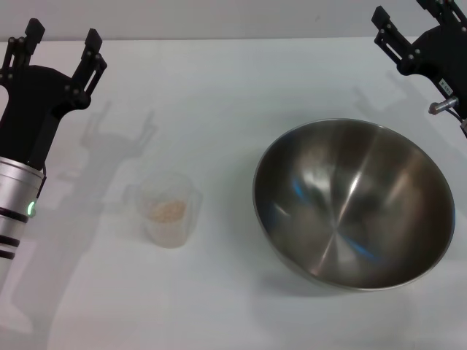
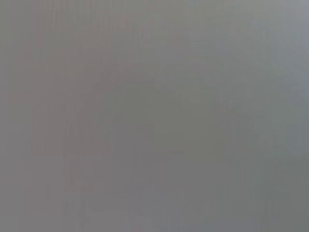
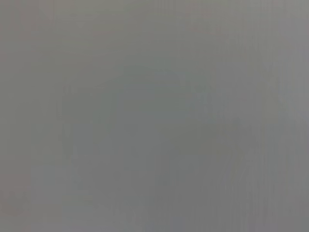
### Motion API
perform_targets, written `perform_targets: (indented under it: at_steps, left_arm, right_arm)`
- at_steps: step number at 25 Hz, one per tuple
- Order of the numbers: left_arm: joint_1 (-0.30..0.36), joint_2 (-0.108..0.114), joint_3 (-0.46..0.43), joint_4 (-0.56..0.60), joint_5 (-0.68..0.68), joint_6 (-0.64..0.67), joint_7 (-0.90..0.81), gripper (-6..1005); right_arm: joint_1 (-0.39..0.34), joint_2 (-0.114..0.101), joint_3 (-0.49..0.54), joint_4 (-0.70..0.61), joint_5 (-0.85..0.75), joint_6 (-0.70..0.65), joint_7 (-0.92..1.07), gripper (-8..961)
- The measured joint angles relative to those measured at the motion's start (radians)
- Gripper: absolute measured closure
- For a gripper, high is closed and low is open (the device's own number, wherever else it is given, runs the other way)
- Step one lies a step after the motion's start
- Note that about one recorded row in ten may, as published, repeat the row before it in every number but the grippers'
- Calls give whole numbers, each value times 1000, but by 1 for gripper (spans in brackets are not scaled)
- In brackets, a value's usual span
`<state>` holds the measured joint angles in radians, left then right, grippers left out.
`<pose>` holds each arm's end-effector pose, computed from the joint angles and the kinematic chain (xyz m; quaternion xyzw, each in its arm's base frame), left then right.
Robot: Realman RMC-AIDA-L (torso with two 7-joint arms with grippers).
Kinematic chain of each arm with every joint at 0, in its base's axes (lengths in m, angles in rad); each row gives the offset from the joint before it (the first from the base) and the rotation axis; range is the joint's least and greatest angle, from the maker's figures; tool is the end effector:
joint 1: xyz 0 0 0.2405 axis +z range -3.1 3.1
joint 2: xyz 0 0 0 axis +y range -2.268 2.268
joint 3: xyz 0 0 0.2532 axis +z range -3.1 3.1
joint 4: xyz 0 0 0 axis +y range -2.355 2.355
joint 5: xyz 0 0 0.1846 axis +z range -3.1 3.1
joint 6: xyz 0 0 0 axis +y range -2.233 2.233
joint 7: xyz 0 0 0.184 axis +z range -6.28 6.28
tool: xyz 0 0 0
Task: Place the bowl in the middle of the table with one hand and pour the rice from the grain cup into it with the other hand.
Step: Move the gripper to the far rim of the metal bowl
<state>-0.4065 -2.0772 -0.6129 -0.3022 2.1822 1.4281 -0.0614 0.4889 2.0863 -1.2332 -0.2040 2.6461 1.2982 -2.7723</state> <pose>-0.2338 0.3352 -0.0061 -0.6929 -0.1306 -0.4165 0.5738 0.2388 0.3725 0.0067 -0.7549 0.1153 0.3798 0.5221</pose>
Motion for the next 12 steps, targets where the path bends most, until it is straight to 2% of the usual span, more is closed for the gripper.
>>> perform_targets:
  at_steps: [12]
  left_arm:
    - [0,0,-2,-1,-5,2,0,187]
  right_arm:
    - [-1,0,0,-1,0,0,0,210]
